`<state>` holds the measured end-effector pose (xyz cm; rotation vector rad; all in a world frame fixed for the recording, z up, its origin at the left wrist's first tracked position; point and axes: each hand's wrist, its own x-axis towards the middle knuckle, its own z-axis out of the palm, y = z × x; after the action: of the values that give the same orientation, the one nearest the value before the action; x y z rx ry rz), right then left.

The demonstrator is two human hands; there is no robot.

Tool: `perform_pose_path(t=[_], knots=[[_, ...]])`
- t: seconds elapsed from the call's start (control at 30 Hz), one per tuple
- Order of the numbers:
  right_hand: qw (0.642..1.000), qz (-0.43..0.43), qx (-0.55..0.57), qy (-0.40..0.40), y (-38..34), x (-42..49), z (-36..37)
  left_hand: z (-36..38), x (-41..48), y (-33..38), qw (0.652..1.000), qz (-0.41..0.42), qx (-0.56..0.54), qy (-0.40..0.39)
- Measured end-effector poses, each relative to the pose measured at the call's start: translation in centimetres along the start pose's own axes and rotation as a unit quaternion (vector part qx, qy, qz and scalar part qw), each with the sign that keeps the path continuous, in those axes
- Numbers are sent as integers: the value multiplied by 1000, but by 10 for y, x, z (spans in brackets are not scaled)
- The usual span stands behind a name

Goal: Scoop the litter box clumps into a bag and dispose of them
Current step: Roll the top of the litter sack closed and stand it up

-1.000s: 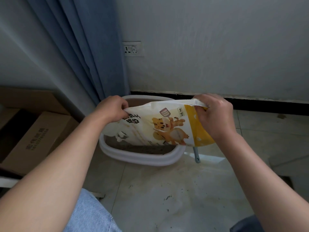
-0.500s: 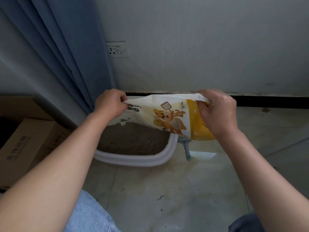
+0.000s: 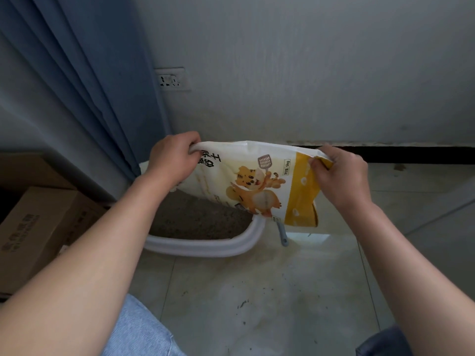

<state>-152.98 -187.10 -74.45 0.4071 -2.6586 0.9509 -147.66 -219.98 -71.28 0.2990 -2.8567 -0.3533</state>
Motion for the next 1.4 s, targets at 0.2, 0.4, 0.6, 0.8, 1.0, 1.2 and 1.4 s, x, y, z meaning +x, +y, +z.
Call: perform_pose_path(t=[0.2,0.4,0.6,0.8,1.0,1.2,1.4], knots=[[989,82,-85,-92,31,1,-3,-2,-3,29,994,103,15,39],[971,139,-122,-154,57,-8,-4,6,-3,63,981,185,16,54],[961,171,-125,-177,63,-19,3,13,0,90,975,211,15,61],[982,119,-36,-140,42,-24,1,19,-1,119,964,254,25,75],[994,25,39,-102,9,-17,0,20,0,135,951,299,31,77],[998,38,24,-48,-1,-13,11,23,-3,135,952,297,15,77],[998,48,30,-6,-2,-14,17,18,0,99,967,252,-6,28]])
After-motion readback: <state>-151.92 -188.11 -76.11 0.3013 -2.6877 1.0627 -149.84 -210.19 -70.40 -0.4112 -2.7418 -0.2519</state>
